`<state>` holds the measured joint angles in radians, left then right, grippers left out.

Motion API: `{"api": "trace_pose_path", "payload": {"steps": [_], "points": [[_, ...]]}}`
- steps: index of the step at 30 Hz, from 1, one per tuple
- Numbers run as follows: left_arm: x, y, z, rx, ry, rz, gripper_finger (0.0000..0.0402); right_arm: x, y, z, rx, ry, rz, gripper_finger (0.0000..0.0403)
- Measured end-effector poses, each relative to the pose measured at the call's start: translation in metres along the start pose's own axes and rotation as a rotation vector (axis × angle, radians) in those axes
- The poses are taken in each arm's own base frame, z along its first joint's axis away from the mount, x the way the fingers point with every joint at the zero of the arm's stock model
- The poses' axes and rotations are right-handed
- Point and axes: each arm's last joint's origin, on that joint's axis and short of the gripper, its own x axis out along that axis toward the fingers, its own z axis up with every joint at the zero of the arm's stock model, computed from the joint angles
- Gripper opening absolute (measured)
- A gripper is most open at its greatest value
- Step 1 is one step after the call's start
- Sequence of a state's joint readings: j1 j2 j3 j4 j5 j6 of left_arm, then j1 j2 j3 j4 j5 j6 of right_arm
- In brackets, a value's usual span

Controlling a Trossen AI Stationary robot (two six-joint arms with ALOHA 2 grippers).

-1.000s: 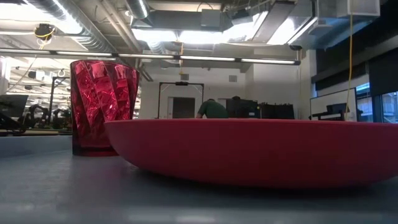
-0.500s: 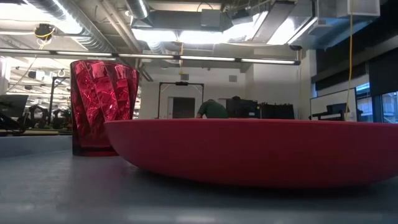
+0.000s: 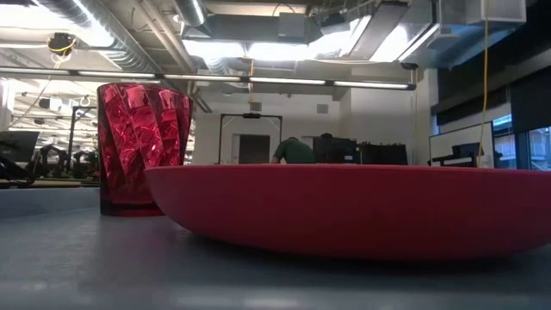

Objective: Pick and place plate/cup/fork/spoon on tray
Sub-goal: Put the orange spoon on the blue serving tray to the left of the red plate

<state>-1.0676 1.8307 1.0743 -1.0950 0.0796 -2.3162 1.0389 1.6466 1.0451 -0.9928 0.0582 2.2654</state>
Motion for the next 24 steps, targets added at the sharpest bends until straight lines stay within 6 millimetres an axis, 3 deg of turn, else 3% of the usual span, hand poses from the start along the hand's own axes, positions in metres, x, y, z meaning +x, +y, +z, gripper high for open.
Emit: {"api": "trace_pose_path", "payload": {"steps": [5, 6, 8, 24], "points": [[-0.002, -0.008, -0.006, -0.008, -0.026, 0.014, 0.0106, 0.000, 0.000, 0.000, 0.000, 0.000, 0.000, 0.0094], [-0.004, -0.019, -0.017, -0.070, 0.096, -0.070, 0.0106, 0.000, 0.000, 0.000, 0.000, 0.000, 0.000, 0.0094], [-0.009, -0.022, -0.026, -0.082, 0.161, -0.104, 0.0106, 0.000, 0.000, 0.000, 0.001, -0.001, 0.000, 0.0094], [-0.006, -0.020, -0.026, -0.030, 0.118, -0.100, 0.0105, 0.000, 0.000, -0.001, -0.005, -0.011, 0.016, 0.0094]]}}
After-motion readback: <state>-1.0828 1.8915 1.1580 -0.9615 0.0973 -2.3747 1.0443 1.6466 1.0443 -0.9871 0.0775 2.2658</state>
